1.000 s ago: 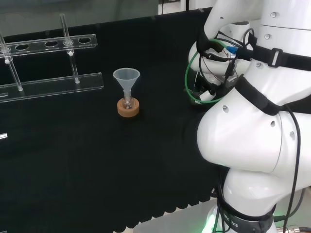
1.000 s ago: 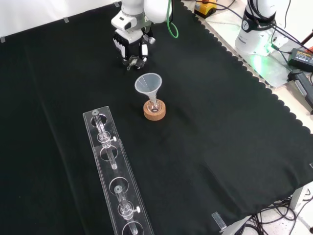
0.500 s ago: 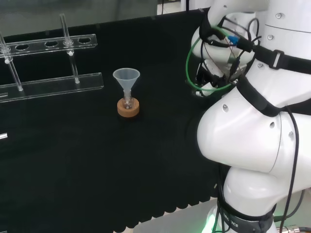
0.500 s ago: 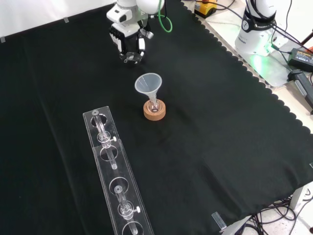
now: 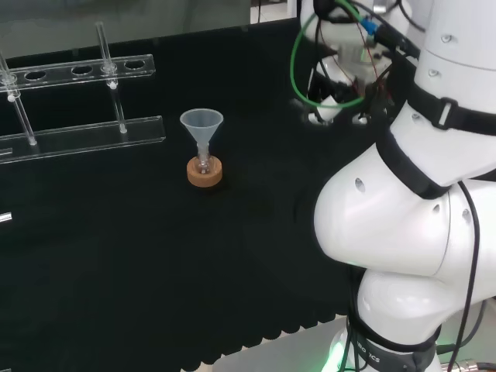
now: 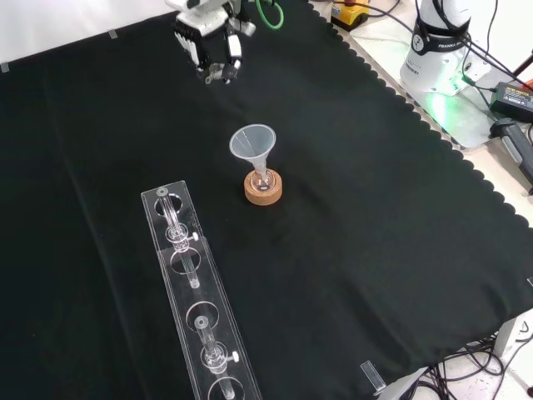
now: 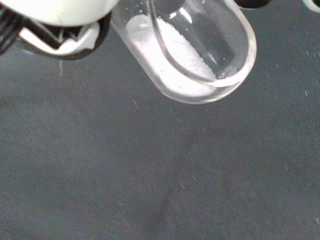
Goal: Pick up the weighing funnel.
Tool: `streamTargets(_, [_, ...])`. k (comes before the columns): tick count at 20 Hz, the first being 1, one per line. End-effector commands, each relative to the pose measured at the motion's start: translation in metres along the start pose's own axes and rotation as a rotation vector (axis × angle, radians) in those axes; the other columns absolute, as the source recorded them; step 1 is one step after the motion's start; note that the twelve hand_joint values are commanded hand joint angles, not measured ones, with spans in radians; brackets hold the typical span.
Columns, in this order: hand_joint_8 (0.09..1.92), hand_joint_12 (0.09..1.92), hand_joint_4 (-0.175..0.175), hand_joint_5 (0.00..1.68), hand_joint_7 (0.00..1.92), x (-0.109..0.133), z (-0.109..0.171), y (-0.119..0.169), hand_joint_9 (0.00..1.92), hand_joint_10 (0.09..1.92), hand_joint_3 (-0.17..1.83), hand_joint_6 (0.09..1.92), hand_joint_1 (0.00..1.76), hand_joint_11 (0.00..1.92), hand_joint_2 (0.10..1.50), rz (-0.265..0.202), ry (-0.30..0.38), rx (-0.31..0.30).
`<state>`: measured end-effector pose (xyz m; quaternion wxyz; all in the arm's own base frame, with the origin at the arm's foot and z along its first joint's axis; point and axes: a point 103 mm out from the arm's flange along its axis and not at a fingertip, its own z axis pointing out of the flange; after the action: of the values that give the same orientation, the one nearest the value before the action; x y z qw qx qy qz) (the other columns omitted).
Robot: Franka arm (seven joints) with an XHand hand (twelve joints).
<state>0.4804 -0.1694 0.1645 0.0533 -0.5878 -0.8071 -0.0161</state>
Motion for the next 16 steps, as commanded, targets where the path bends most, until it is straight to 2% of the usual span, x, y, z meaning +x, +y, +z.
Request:
streamTargets(1, [0.21, 0.36, -0.175, 1.65, 1.92, 0.034, -0.069, 0.015, 1.92, 0.33, 0.84, 0.09, 1.24, 1.86, 0.46, -0.044, -0.071, 0.067])
streamTargets(8, [0.21, 0.35, -0.175, 1.65, 1.92, 0.07, -0.093, 0.015, 1.92, 0.33, 0.84, 0.09, 1.24, 1.86, 0.46, -0.051, -0.121, 0.069])
streamTargets(11, [0.21, 0.35, -0.175, 1.65, 1.92, 0.099, -0.104, 0.02, 1.92, 0.34, 0.84, 0.09, 1.24, 1.86, 0.46, -0.117, -0.141, 0.063])
streamTargets(14, [0.21, 0.35, -0.175, 1.65, 1.92, 0.13, -0.111, 0.024, 1.92, 0.34, 0.84, 0.09, 1.24, 1.86, 0.46, -0.138, -0.142, 0.046])
streamTargets(16, [0.21, 0.35, -0.175, 1.65, 1.92, 0.141, -0.114, 0.024, 1.92, 0.34, 0.84, 0.09, 1.24, 1.86, 0.46, -0.133, -0.156, 0.047])
